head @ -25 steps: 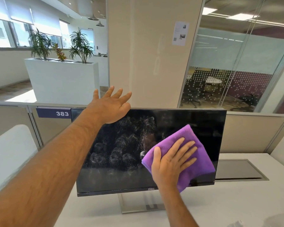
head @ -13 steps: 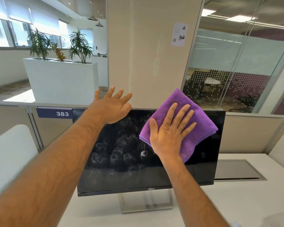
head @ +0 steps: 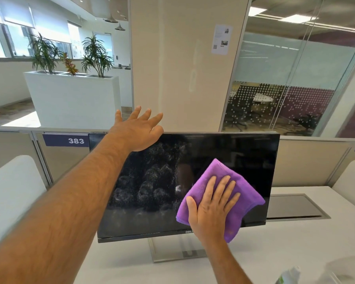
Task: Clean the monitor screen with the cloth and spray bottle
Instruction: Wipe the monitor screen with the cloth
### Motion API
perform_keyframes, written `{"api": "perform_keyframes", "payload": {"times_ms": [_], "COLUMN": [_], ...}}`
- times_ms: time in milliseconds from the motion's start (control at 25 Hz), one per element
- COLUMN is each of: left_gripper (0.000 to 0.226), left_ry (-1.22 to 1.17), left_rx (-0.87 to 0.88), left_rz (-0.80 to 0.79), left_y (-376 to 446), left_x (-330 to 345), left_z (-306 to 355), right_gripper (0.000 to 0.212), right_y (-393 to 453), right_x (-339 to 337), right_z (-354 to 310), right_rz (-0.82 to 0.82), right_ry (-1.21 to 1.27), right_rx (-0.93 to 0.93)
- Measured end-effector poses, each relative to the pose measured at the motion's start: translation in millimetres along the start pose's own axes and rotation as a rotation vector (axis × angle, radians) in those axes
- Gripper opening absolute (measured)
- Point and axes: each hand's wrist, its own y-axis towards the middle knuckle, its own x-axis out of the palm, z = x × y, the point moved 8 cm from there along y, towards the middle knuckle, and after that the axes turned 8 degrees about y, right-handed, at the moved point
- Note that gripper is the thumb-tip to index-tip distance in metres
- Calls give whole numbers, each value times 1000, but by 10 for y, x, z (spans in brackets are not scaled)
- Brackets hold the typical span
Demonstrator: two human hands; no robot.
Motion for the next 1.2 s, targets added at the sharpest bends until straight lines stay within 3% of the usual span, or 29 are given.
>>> {"api": "perform_keyframes", "payload": {"times_ms": [520, 800, 1200], "left_gripper": [60, 60, 59], "left_ry": [-12, -14, -17], "left_rx": [-2, 13, -1], "left_rz": [-6, -1, -22], "left_y": [-18, -15, -8], "left_x": [-19, -8, -17], "left_z": [12, 11, 13], "right_gripper": [91, 91, 92], "right_y": [-611, -447, 488], "right_x": [293, 229, -223], "right_z": [-80, -255, -599], "right_rz": [-133, -66, 106], "right_ry": [67, 102, 98], "right_rx": [214, 172, 49]}}
